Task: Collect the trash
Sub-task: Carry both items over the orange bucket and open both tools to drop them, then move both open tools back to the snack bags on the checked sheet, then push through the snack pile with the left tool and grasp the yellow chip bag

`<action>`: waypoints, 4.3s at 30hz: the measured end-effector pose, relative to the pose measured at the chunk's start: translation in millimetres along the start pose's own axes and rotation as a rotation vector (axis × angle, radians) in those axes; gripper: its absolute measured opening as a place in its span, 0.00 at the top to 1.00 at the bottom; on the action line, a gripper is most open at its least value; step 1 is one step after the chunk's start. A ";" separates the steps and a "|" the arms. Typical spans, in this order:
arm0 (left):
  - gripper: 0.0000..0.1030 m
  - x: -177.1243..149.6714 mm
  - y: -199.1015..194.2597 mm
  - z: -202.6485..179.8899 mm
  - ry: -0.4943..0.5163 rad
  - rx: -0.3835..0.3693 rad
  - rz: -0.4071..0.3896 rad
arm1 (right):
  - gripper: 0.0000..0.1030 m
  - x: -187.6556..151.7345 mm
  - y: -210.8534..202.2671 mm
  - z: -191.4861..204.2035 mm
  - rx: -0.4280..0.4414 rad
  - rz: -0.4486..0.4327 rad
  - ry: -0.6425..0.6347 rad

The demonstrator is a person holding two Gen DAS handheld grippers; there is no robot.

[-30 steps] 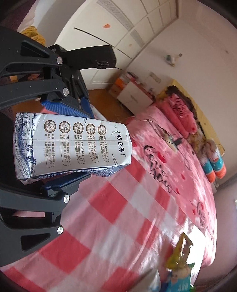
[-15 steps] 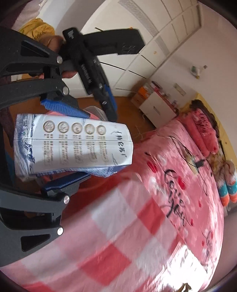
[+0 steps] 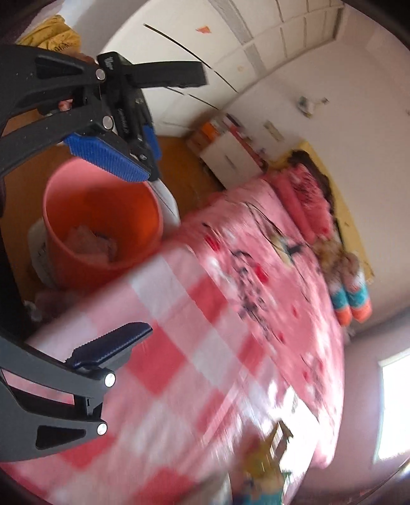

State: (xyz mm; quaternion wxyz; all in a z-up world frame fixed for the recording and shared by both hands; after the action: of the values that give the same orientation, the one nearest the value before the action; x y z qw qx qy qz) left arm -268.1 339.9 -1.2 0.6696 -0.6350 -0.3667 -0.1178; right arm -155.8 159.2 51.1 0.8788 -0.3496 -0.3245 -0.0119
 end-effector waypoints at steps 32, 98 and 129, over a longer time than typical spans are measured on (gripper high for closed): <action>0.14 35.4 3.0 -163.3 0.317 -0.086 -0.005 | 0.07 14.8 -118.6 -187.8 -0.090 -0.244 0.319; 0.15 237.1 257.8 -426.2 0.471 -0.187 0.341 | 0.07 7.1 -179.7 -270.6 -0.136 -0.307 0.496; 0.15 192.7 185.4 -303.7 0.203 -0.169 0.194 | 0.07 2.7 -171.3 -266.4 -0.159 -0.236 0.462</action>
State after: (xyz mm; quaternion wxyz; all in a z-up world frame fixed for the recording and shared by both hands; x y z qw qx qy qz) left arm 86.7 145.4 3.6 0.6557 -0.7063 -0.2231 -0.1467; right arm -46.4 -135.4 11.4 0.8918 -0.3653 -0.1518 -0.2194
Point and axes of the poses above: each gripper's, at about its wrist camera, not at the fingertips, and y roughly the way its jaws point, z to its left, x to its top, the point moved 3 cm from there along y, roughly the way its jaws point, and after that the axes turned 11 degrees about y, right-handed, at the moved point
